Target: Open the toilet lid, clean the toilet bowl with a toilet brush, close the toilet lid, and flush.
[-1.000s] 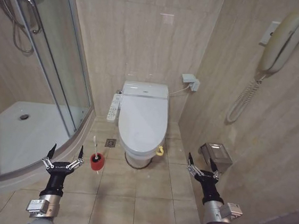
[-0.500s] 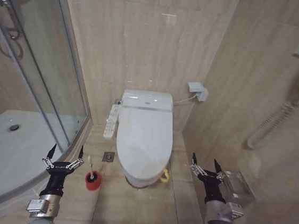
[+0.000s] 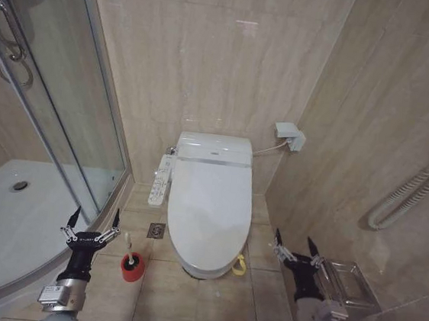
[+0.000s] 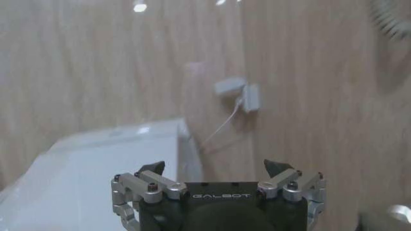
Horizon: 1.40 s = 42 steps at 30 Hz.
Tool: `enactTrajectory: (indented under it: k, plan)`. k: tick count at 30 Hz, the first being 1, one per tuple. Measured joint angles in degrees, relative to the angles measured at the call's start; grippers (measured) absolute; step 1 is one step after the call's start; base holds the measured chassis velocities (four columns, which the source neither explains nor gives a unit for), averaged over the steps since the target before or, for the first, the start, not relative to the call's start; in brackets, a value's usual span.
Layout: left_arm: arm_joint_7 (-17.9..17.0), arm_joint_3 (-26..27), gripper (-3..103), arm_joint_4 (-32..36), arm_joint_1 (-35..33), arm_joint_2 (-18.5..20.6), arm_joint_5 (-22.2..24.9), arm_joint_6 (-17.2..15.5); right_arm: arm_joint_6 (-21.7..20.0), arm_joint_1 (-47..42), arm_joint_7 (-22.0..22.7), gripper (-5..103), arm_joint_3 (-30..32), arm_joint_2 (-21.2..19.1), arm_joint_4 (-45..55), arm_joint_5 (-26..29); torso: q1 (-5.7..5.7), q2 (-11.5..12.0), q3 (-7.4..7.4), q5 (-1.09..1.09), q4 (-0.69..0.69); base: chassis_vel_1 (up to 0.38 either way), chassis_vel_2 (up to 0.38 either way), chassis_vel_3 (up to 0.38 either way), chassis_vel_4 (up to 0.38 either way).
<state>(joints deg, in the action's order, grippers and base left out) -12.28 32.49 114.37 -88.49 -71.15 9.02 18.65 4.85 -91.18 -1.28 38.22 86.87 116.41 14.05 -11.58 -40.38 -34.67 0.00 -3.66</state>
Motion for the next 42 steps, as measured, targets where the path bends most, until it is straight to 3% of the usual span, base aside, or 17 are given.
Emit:
enactTrajectory:
  k: [15,31,42]
  plan:
    - [0.0,0.0,100,0.0,0.0,0.0,0.0,0.0,0.2,-2.9,-0.9,100,-6.1,-1.8,-9.2,-8.0,-0.04,0.0,-0.02,0.0,-0.01,0.0,0.0,0.0,0.0]
    - [0.0,0.0,100,0.0,0.0,0.0,0.0,0.0,2.2,-3.2,-1.8,100,-8.7,-2.7,-15.0,-11.0,-0.04,0.0,-0.02,-0.01,-0.01,0.0,0.0,0.0,0.0]
    - [0.0,0.0,100,0.0,0.0,0.0,0.0,0.0,4.8,0.0,-2.0,100,-10.7,-0.8,-18.7,-12.3,-0.04,0.0,-0.02,-0.01,-0.01,0.0,0.0,0.0,0.0]
